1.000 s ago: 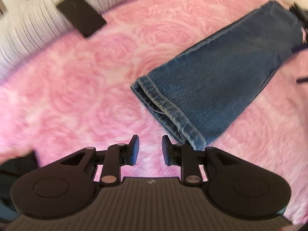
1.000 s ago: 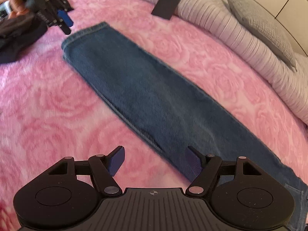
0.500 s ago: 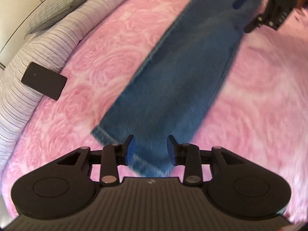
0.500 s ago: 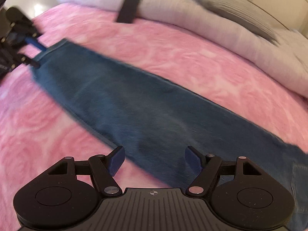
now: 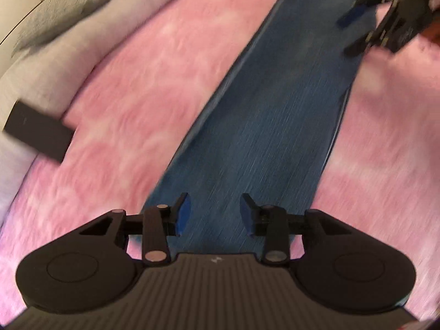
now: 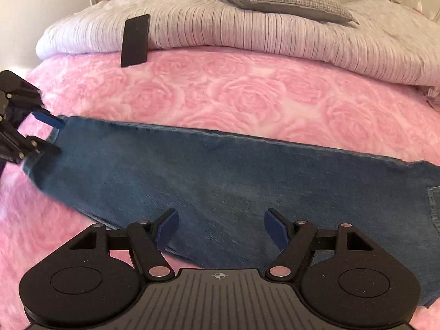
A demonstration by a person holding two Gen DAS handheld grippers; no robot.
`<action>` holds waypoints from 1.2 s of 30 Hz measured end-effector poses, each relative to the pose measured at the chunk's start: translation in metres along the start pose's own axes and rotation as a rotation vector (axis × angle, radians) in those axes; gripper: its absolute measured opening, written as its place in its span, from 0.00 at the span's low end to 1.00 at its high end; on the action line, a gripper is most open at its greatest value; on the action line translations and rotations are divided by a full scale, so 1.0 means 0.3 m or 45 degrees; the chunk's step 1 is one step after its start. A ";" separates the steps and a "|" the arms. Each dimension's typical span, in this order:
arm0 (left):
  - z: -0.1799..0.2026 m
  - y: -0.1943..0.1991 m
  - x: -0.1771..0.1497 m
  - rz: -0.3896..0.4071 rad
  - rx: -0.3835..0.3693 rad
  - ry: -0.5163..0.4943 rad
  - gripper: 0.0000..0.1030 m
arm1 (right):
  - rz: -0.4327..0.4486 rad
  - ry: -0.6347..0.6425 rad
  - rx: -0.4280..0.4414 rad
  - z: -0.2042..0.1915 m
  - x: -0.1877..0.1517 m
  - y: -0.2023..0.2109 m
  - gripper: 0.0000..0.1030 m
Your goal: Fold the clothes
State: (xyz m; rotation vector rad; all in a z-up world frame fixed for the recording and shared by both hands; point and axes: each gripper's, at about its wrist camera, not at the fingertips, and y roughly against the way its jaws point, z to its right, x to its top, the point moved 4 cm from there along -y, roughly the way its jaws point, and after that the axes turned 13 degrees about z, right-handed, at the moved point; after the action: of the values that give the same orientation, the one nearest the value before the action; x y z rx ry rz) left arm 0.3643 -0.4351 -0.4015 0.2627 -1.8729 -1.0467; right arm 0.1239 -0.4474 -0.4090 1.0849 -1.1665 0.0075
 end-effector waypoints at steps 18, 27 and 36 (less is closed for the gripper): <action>0.099 -0.232 0.049 -0.043 -0.114 -0.021 0.41 | -0.141 -0.038 -0.251 0.399 -0.200 0.088 0.75; 0.191 -0.195 0.193 -0.028 -0.088 -0.162 0.35 | -0.179 -0.351 -0.603 0.727 -0.322 0.314 0.75; 0.766 -0.300 0.496 0.327 -0.342 -0.629 0.52 | 0.043 -0.569 -0.515 0.755 -0.333 0.349 0.75</action>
State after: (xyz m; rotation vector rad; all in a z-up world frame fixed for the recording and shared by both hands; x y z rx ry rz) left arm 0.0770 -0.4475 -0.4198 -0.4198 -2.0908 -1.2410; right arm -0.1404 -0.4968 -0.4167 0.7216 -1.5053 -0.4468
